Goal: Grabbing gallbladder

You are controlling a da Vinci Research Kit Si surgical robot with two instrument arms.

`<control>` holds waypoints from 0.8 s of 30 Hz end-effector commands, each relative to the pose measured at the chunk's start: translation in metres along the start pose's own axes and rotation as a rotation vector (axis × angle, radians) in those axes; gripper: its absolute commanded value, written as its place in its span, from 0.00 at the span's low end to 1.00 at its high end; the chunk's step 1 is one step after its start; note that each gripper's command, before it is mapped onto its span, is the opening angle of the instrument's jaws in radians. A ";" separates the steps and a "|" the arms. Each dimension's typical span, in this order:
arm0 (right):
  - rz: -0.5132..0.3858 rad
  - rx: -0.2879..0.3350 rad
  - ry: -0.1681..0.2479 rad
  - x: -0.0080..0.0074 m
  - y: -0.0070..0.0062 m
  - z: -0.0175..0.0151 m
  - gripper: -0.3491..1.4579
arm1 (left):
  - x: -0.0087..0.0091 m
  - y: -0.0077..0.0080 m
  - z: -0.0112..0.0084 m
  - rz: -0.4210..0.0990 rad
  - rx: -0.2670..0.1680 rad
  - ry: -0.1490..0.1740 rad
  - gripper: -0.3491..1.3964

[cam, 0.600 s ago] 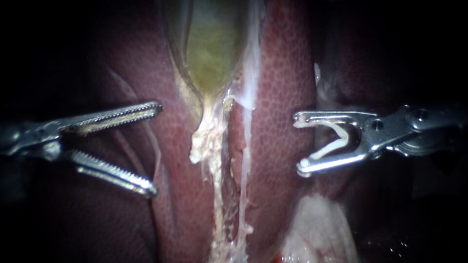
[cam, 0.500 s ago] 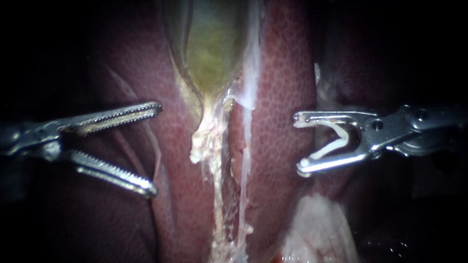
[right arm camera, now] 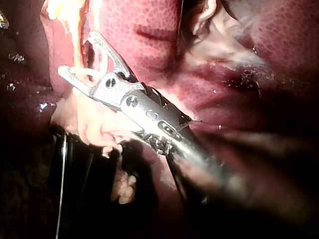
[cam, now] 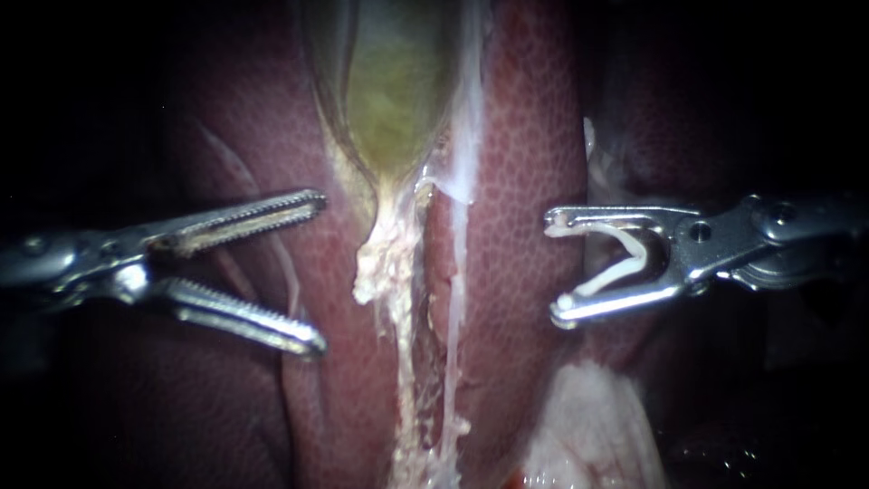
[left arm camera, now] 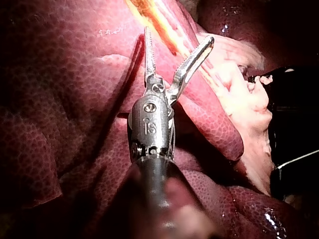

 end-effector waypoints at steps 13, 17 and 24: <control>0.000 0.001 0.000 0.0000 -0.0001 0.0000 0.52 | 0.0025 0.0011 0.0039 -0.082 -0.022 0.009 0.61; 0.000 0.000 0.000 0.0000 -0.0001 0.0000 0.52 | 0.0033 0.0021 0.0043 -0.099 -0.044 0.022 0.57; 0.000 0.000 0.000 0.0001 0.0000 0.0002 0.52 | 0.0045 0.0029 0.0042 -0.172 -0.074 0.064 0.17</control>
